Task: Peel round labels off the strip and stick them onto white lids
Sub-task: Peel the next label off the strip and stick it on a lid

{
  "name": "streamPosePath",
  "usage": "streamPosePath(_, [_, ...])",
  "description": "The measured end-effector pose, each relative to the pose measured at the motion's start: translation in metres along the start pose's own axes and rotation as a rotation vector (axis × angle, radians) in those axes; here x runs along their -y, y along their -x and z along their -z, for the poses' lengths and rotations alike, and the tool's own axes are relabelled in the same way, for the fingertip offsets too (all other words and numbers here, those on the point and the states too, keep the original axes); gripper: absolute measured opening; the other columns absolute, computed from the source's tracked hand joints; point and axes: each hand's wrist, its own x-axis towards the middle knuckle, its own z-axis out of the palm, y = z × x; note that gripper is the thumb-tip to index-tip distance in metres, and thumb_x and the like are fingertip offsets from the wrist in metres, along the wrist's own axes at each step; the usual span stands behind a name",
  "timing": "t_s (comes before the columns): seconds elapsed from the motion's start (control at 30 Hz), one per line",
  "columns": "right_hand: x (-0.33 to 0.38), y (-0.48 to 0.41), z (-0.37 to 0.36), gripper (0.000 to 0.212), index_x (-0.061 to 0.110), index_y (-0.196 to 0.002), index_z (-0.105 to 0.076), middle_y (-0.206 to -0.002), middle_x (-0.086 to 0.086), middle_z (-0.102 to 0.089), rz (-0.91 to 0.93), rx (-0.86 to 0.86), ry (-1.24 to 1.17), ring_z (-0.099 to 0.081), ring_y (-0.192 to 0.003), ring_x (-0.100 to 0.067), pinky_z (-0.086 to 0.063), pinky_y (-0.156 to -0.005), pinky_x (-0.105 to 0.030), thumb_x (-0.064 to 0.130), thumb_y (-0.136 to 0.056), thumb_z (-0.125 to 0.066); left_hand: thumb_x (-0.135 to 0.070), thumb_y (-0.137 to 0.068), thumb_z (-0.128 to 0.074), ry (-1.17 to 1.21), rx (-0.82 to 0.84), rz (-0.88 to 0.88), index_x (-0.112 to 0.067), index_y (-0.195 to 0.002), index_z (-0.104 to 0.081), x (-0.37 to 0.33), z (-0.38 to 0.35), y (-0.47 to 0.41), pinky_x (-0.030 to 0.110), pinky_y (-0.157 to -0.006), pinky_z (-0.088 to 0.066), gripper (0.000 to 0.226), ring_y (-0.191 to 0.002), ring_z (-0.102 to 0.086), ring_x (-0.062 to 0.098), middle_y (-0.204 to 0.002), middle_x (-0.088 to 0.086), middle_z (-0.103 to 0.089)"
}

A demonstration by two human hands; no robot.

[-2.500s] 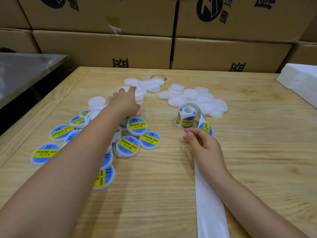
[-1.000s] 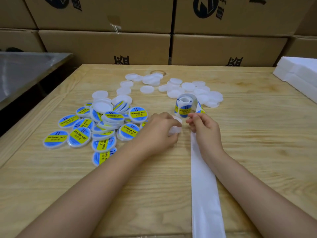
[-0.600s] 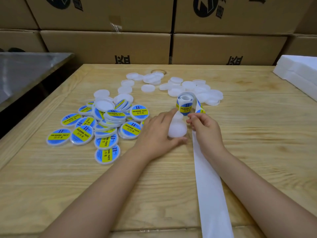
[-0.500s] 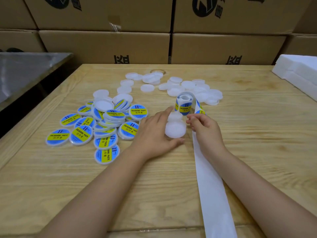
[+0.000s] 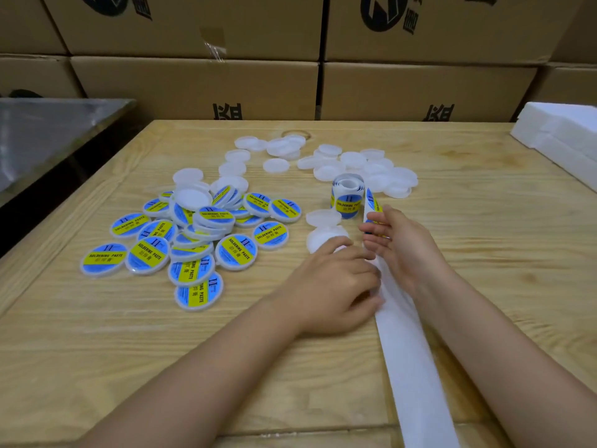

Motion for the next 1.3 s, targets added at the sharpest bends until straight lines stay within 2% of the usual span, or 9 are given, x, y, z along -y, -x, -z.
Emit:
streamPosePath(0.1, [0.000,0.000,0.001,0.021,0.014,-0.089,-0.063,-0.088,-0.004,-0.064,0.100,0.013,0.103,-0.055,-0.067,-0.013,-0.046,-0.063,-0.023,0.021,-0.095,-0.044,-0.027,-0.093,-0.042,0.064,0.034,0.022,-0.009,-0.092,-0.068,0.003,0.002,0.000,0.034,-0.104,-0.032,0.032,-0.102,-0.059,0.020,-0.098,0.001,-0.070])
streamPosePath(0.23, [-0.010,-0.008,0.008,0.019,0.020,-0.102,-0.067,-0.095,0.006,-0.065,0.664,-0.095,0.825,-0.045,-0.089,-0.016,-0.032,-0.077,-0.021,0.020,-0.094,-0.050,-0.010,-0.083,-0.062,0.214,-0.012,-0.016,-0.004,-0.087,-0.069,-0.006,0.007,-0.001,0.037,-0.067,-0.048,0.010,-0.074,-0.061,0.029,-0.078,0.009,-0.067])
streamPosePath(0.3, [-0.014,-0.012,0.008,0.021,0.021,-0.104,-0.070,-0.102,0.004,-0.061,0.785,-0.137,1.027,-0.036,-0.096,-0.020,-0.025,-0.082,-0.026,0.023,-0.093,-0.051,-0.005,-0.079,-0.067,0.244,-0.055,-0.048,-0.005,-0.086,-0.071,-0.010,0.006,-0.001,0.034,-0.061,-0.048,0.008,-0.071,-0.061,0.028,-0.076,0.008,-0.066])
streamPosePath(0.53, [-0.027,-0.024,0.007,0.040,0.034,-0.132,-0.047,-0.136,0.007,-0.040,0.755,-0.167,1.361,-0.020,-0.120,-0.018,-0.010,-0.091,-0.032,0.044,-0.096,-0.034,0.005,-0.074,-0.066,0.309,-0.102,-0.058,-0.004,-0.085,-0.072,-0.008,0.004,-0.002,0.032,-0.060,-0.050,0.016,-0.074,-0.065,0.025,-0.079,0.006,-0.069])
streamPosePath(0.77, [-0.022,-0.026,0.008,0.044,0.027,-0.146,-0.030,-0.154,0.012,-0.025,0.703,0.006,1.181,-0.005,-0.145,-0.019,-0.005,-0.109,-0.034,0.029,-0.102,-0.029,0.005,-0.075,-0.063,0.303,-0.106,-0.034,-0.004,-0.087,-0.072,-0.007,-0.001,-0.003,0.036,-0.056,-0.050,0.017,-0.075,-0.065,0.026,-0.084,0.007,-0.069])
streamPosePath(0.93, [-0.007,-0.013,0.014,0.039,0.008,-0.127,-0.056,-0.133,-0.008,-0.054,0.771,-0.180,0.849,-0.043,-0.124,-0.024,-0.024,-0.100,-0.018,-0.002,-0.091,-0.045,-0.006,-0.076,-0.068,0.222,-0.135,0.089,-0.007,-0.098,-0.070,-0.002,-0.004,-0.004,0.035,-0.077,-0.046,0.022,-0.089,-0.059,0.028,-0.101,0.009,-0.065])
streamPosePath(1.07, [-0.002,-0.008,0.025,0.022,0.010,-0.103,-0.069,-0.107,-0.007,-0.065,0.723,-0.219,0.990,-0.051,-0.105,-0.028,-0.027,-0.082,-0.018,0.005,-0.085,-0.058,-0.034,-0.084,-0.062,0.073,-0.037,0.246,-0.012,-0.128,-0.055,0.004,-0.008,-0.002,0.028,-0.110,-0.013,0.049,-0.130,-0.039,0.018,-0.139,0.002,-0.047])
streamPosePath(1.17, [-0.001,-0.006,0.025,0.019,0.011,-0.100,-0.071,-0.104,-0.007,-0.065,0.712,-0.116,1.188,-0.051,-0.102,-0.028,-0.029,-0.085,-0.022,0.013,-0.083,-0.065,-0.043,-0.087,-0.054,0.005,0.014,0.295,-0.013,-0.139,-0.041,0.005,-0.011,-0.003,0.027,-0.114,0.006,0.061,-0.140,-0.023,0.012,-0.149,0.000,-0.035])
streamPosePath(1.3, [-0.002,-0.005,0.026,0.032,0.015,-0.110,-0.068,-0.115,-0.004,-0.060,0.575,0.066,1.380,-0.049,-0.110,-0.026,-0.039,-0.095,-0.036,0.031,-0.082,-0.069,-0.053,-0.087,-0.047,-0.041,0.100,0.368,-0.015,-0.145,-0.030,0.009,-0.013,-0.002,0.037,-0.116,0.011,0.071,-0.144,-0.009,0.009,-0.153,-0.002,-0.027])
